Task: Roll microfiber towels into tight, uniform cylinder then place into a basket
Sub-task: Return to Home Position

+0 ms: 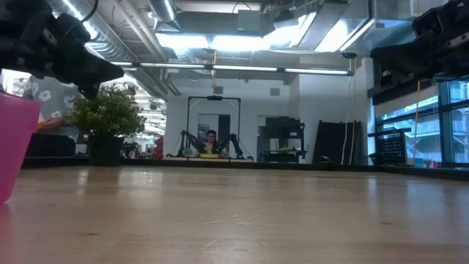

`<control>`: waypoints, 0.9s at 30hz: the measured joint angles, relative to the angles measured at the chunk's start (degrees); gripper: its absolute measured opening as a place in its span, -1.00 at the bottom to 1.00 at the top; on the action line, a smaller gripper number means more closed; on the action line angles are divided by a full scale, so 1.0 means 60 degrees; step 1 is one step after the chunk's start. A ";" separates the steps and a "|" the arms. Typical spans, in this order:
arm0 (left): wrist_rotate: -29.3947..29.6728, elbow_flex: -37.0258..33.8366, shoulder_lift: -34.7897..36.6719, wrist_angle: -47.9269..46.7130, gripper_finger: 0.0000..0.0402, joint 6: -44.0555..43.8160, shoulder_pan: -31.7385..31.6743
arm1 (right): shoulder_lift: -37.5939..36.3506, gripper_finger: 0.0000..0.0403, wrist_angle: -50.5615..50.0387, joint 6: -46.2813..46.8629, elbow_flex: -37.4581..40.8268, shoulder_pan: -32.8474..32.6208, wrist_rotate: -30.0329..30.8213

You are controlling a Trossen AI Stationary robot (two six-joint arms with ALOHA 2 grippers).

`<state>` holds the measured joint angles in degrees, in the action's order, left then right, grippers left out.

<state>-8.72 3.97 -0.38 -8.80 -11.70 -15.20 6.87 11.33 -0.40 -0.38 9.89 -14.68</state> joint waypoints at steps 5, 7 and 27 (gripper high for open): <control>0.0296 -0.0004 0.0000 -0.0007 -0.91 0.0022 0.0000 | 0.0000 -0.87 0.0000 0.0004 0.0000 0.0000 0.0004; 0.0297 -0.0004 -0.0001 -0.0007 -0.92 0.0022 0.0000 | 0.0000 -0.87 -0.0004 0.0015 0.0000 0.0000 0.0004; 0.0315 -0.0004 -0.0004 -0.0007 -0.91 0.0041 0.0000 | 0.0000 -0.86 -0.0004 0.0008 -0.0004 0.0004 0.0007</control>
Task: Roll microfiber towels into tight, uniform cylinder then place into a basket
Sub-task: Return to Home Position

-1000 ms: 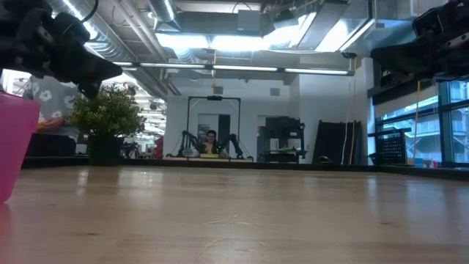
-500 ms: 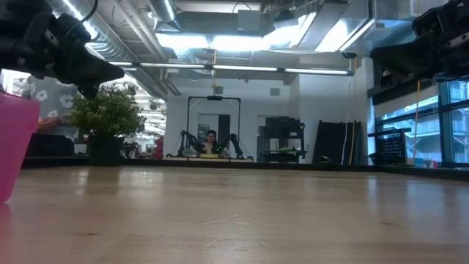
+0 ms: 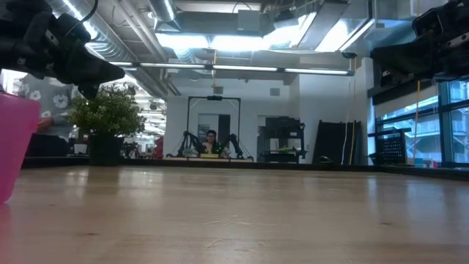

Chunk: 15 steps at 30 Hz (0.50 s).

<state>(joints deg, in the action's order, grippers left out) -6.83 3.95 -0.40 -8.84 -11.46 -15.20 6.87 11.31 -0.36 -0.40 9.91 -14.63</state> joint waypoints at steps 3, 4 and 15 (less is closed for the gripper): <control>0.0001 0.0000 0.0000 0.0000 -0.89 0.0000 0.0000 | 0.0000 -0.86 0.0000 0.0014 0.0000 0.0000 0.0000; 0.0000 0.0000 0.0000 0.0000 -0.89 0.0000 0.0000 | 0.0000 -0.86 -0.0003 0.0008 0.0000 0.0000 0.0000; 0.0000 0.0000 0.0000 0.0000 -0.94 0.0002 0.0000 | 0.0000 -0.86 -0.0003 0.0003 -0.0004 0.0000 0.0004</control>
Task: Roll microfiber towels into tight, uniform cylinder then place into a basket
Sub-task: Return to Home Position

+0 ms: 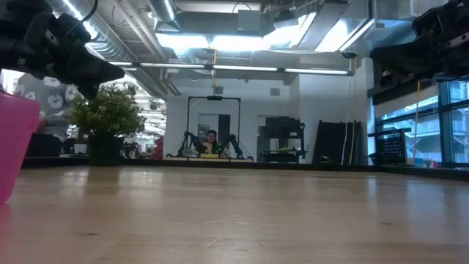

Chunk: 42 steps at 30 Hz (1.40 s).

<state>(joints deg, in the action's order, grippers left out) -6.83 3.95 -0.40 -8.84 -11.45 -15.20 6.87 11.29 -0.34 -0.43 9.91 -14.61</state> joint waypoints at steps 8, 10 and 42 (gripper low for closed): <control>0.0000 0.0000 0.0000 0.0000 -1.00 -0.0003 0.0000 | 0.0000 -0.86 0.0000 0.0011 0.0000 0.0000 0.0000; 0.0000 0.0000 0.0000 0.0000 -1.00 -0.0003 0.0000 | 0.0000 -0.86 0.0000 0.0002 0.0000 0.0000 -0.0003; 0.0000 -0.0004 0.0000 0.0000 -0.98 -0.0003 0.0000 | 0.0004 -0.86 0.0000 0.0000 -0.0004 0.0000 0.0000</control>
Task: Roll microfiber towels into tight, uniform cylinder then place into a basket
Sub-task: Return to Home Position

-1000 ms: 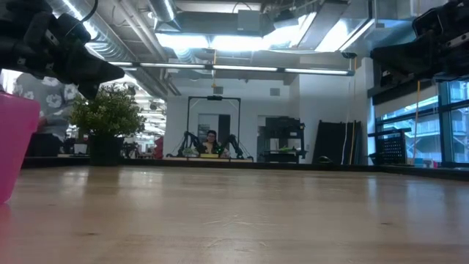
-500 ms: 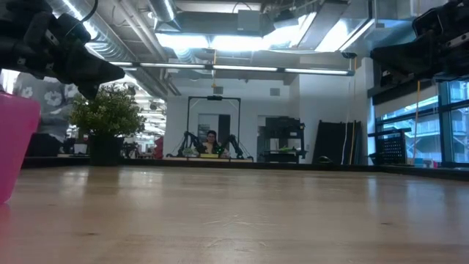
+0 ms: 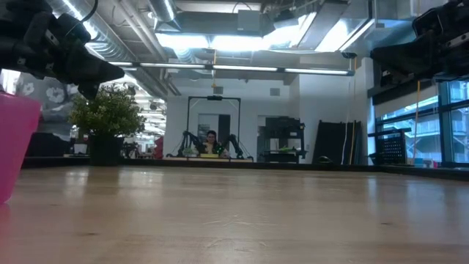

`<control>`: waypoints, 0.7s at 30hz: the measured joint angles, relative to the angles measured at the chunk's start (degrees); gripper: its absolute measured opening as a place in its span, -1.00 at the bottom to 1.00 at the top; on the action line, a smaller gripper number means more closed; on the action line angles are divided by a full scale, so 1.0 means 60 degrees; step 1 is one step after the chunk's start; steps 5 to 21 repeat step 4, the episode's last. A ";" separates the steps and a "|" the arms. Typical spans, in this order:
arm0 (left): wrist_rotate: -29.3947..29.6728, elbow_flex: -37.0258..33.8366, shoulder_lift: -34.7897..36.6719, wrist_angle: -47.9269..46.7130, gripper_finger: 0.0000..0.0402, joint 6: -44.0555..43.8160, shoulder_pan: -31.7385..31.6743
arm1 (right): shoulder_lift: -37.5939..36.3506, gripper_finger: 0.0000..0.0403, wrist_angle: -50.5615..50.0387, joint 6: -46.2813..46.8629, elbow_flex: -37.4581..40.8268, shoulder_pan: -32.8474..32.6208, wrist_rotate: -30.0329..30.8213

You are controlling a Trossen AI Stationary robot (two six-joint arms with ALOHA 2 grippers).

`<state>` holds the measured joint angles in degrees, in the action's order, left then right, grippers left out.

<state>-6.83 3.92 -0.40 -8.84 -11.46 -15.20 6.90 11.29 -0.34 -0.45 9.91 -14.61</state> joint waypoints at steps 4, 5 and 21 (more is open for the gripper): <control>0.0000 0.0004 -0.0004 0.0000 -1.00 0.0000 0.0000 | 0.0000 -0.86 0.0000 0.0009 0.0002 0.0000 0.0000; 0.0000 0.0004 -0.0004 0.0000 -1.00 0.0000 0.0000 | 0.0000 -0.86 0.0000 0.0009 0.0002 0.0000 0.0000; 0.0000 0.0004 -0.0004 0.0000 -1.00 0.0000 0.0000 | 0.0000 -0.86 0.0000 0.0009 0.0002 0.0000 0.0000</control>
